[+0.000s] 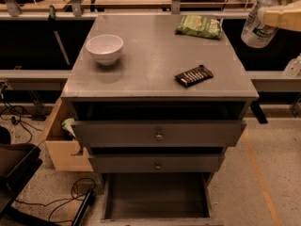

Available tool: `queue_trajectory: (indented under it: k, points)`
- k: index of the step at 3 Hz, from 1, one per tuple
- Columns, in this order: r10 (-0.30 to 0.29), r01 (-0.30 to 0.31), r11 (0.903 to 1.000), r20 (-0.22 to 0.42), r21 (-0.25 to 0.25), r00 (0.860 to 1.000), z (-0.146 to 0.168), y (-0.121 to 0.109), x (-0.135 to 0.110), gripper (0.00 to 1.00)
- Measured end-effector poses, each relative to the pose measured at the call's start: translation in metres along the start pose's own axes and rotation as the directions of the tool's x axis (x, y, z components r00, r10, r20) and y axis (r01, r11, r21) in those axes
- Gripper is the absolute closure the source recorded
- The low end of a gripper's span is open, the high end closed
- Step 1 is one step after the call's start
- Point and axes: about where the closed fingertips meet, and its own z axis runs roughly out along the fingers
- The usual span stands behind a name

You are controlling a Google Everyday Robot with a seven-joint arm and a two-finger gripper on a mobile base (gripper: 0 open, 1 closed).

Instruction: Pick 7up can from bottom drawer and place on counter

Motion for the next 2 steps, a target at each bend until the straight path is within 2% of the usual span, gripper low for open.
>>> queue_trajectory:
  k: [1, 2]
  points:
    - [0.005, -0.005, 1.0, -0.005, -0.002, 1.0, 0.011, -0.008, 0.003, 1.0]
    - [0.034, -0.034, 0.999, 0.013, -0.029, 0.999, 0.044, -0.034, 0.022, 1.0]
